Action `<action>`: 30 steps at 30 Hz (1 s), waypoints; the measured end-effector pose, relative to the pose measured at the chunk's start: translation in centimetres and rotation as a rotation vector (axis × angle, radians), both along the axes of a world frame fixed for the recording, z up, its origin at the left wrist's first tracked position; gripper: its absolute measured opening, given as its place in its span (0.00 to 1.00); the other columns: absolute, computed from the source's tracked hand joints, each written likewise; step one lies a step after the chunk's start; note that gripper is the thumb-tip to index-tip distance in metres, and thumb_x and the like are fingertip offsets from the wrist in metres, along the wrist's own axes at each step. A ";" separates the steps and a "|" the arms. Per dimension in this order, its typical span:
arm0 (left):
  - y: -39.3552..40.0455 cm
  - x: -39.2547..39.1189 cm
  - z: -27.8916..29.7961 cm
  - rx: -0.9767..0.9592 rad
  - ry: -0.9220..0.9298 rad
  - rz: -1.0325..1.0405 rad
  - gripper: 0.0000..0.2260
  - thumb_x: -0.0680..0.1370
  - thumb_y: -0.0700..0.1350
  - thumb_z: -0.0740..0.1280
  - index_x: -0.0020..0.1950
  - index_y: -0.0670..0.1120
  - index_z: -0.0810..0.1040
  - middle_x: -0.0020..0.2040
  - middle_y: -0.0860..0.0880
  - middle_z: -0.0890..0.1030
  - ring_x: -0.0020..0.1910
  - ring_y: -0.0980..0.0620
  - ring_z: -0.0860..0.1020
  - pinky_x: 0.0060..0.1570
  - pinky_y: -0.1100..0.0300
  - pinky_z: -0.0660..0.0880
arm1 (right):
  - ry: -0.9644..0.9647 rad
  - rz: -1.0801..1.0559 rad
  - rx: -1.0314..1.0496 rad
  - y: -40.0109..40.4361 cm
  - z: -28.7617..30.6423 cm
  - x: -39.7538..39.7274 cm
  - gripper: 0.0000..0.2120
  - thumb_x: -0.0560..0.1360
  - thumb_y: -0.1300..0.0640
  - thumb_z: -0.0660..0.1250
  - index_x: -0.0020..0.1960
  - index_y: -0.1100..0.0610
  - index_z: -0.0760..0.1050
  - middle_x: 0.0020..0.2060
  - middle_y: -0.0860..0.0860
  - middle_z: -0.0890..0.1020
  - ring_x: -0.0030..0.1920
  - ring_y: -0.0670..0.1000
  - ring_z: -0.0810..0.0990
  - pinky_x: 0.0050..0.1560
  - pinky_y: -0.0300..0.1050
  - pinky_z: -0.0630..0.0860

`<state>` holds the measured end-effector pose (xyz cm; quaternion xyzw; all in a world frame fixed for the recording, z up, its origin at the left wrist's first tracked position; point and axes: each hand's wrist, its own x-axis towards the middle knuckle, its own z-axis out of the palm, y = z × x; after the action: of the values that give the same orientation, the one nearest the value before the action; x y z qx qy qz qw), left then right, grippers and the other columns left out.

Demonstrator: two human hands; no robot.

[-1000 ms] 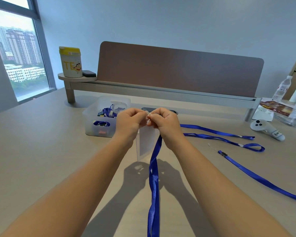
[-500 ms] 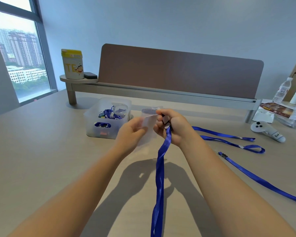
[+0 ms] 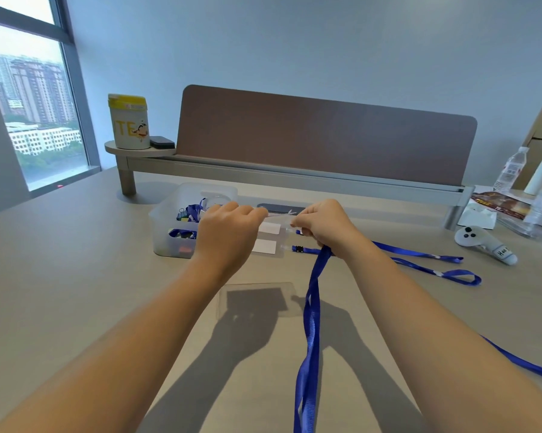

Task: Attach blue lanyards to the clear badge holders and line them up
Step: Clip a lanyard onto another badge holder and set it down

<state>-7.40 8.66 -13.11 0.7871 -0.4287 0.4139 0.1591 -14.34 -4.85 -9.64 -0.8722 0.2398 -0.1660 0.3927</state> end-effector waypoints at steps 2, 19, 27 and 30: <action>-0.1 0.1 0.2 0.033 0.024 0.013 0.06 0.62 0.41 0.78 0.35 0.43 0.82 0.24 0.46 0.82 0.21 0.48 0.77 0.23 0.63 0.74 | -0.019 -0.009 -0.040 -0.2 -0.2 0.2 0.11 0.74 0.65 0.61 0.47 0.71 0.78 0.31 0.58 0.73 0.27 0.49 0.64 0.28 0.41 0.63; -0.6 2.4 -2.5 -0.088 0.439 0.117 0.12 0.79 0.45 0.56 0.55 0.43 0.77 0.51 0.42 0.83 0.47 0.42 0.79 0.36 0.57 0.65 | -0.252 -0.011 -0.587 -2.8 -1.8 2.0 0.22 0.78 0.68 0.51 0.72 0.61 0.60 0.57 0.60 0.75 0.57 0.58 0.72 0.57 0.49 0.71; -0.5 1.2 -5.0 -0.021 0.490 0.082 0.13 0.79 0.45 0.57 0.59 0.44 0.75 0.52 0.41 0.83 0.48 0.41 0.79 0.39 0.58 0.66 | 0.193 0.007 -0.172 -3.7 -7.8 -1.5 0.10 0.77 0.60 0.60 0.57 0.60 0.75 0.55 0.56 0.80 0.51 0.52 0.76 0.51 0.45 0.74; -0.5 0.7 -5.2 -0.010 0.499 0.072 0.13 0.79 0.45 0.57 0.60 0.44 0.75 0.52 0.41 0.83 0.48 0.41 0.79 0.40 0.56 0.69 | 0.407 -0.007 -0.137 -3.9 -9.1 -2.6 0.07 0.73 0.60 0.66 0.49 0.54 0.80 0.53 0.53 0.79 0.58 0.55 0.74 0.60 0.50 0.73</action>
<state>-6.74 8.13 -18.27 0.8790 -0.3457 0.2141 0.2492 -16.89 -8.78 -18.72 -0.9116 0.3051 -0.0037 0.2755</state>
